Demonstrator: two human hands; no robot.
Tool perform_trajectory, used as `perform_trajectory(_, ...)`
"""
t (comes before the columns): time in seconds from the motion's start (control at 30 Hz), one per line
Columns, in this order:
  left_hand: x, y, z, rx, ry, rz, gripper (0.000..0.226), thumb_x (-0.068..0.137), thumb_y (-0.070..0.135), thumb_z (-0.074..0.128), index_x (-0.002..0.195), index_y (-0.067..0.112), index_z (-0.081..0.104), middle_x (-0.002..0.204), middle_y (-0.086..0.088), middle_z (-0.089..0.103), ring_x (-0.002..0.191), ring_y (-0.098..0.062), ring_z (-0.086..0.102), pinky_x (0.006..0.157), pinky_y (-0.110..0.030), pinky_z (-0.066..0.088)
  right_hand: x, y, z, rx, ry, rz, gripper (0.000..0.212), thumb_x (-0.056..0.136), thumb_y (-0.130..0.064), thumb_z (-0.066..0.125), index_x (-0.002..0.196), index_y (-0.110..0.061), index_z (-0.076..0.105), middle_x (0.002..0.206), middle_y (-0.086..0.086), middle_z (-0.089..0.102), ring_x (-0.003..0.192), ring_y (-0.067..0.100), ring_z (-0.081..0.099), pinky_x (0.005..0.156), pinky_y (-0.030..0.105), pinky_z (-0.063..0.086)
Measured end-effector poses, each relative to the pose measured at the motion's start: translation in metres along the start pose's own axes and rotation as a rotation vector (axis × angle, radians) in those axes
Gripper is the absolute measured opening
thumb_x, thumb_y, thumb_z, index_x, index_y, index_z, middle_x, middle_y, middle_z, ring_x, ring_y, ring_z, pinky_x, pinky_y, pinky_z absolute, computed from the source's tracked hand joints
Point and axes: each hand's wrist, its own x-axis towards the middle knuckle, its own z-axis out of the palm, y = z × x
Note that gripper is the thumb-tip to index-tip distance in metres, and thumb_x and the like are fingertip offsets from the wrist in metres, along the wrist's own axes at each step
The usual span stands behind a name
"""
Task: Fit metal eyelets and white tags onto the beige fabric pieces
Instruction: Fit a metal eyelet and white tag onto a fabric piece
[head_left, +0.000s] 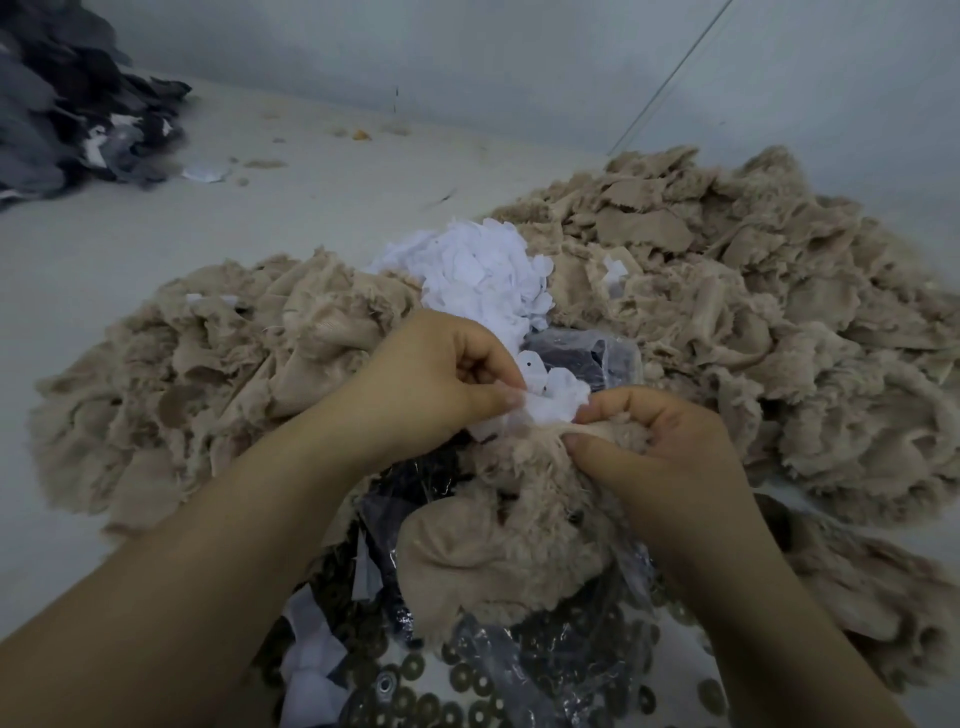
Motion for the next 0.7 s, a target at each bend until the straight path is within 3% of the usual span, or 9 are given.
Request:
perform_trajectory(0.13,-0.004,-0.001,0.000,0.142,0.273,0.103,0.015,0.087,0.005,0.070,0.076,0.015,0.071,0.064,-0.006,0.064,0.052,-0.010,0.054,0.053,-0.020,0.049,0.007,0.008,0.001,-0.197,0.043,0.049,0.011,0.074,-0.018,0.080,0.077,-0.024,0.071,0.070,-0.002,0.071,0.061,0.017,0.065,0.057,0.035,0.057)
perform_trajectory(0.2,-0.012,0.003,0.005,0.264,0.333,0.211,0.011,0.090,0.007,0.066,0.082,0.012,0.070,0.055,0.001,0.054,0.051,-0.010,0.050,0.051,-0.021,0.046,0.008,0.011,0.003,-0.217,0.009,0.072,0.010,0.075,-0.018,0.081,0.071,-0.022,0.072,0.064,-0.003,0.070,0.052,0.008,0.059,0.051,0.030,0.054)
perform_trajectory(0.27,-0.022,0.006,0.013,0.364,0.386,0.320,0.009,0.091,0.010,0.062,0.084,0.010,0.067,0.052,0.007,0.048,0.050,-0.015,0.049,0.049,-0.034,0.047,0.008,0.013,0.004,-0.197,-0.011,0.093,0.011,0.076,-0.016,0.081,0.069,-0.021,0.073,0.060,-0.007,0.069,0.048,0.003,0.055,0.047,0.025,0.050)
perform_trajectory(0.37,-0.033,0.011,0.027,0.467,0.426,0.436,0.009,0.089,0.013,0.059,0.082,0.009,0.064,0.050,0.005,0.049,0.040,-0.013,0.044,0.041,-0.037,0.041,0.007,0.014,0.006,-0.162,-0.040,0.066,0.013,0.077,-0.012,0.079,0.069,-0.020,0.073,0.054,-0.010,0.066,0.039,-0.002,0.047,0.040,0.015,0.039)
perform_trajectory(0.47,-0.041,0.010,0.038,0.457,0.363,0.490,0.013,0.091,0.018,0.062,0.080,0.011,0.063,0.052,0.006,0.052,0.042,-0.012,0.047,0.041,-0.034,0.041,0.006,0.014,0.007,-0.107,-0.051,0.048,0.012,0.078,-0.009,0.077,0.071,-0.018,0.073,0.051,-0.008,0.065,0.037,-0.002,0.045,0.038,0.012,0.036)
perform_trajectory(0.6,-0.047,0.008,0.040,0.414,0.056,0.605,0.022,0.094,0.032,0.061,0.084,0.015,0.072,0.064,0.007,0.064,0.055,-0.006,0.054,0.051,-0.028,0.045,0.007,0.015,0.006,-0.015,-0.015,0.064,0.009,0.080,-0.012,0.078,0.075,-0.016,0.072,0.051,-0.003,0.065,0.045,0.007,0.055,0.041,0.023,0.047)
perform_trajectory(0.7,-0.045,0.003,0.039,0.122,0.105,0.418,0.040,0.095,0.040,0.054,0.071,0.013,0.072,0.056,0.003,0.063,0.051,-0.006,0.058,0.049,-0.026,0.046,0.006,0.014,0.005,-0.011,0.004,0.029,0.008,0.079,-0.016,0.079,0.075,-0.015,0.072,0.051,-0.002,0.063,0.045,0.010,0.051,0.041,0.022,0.045)
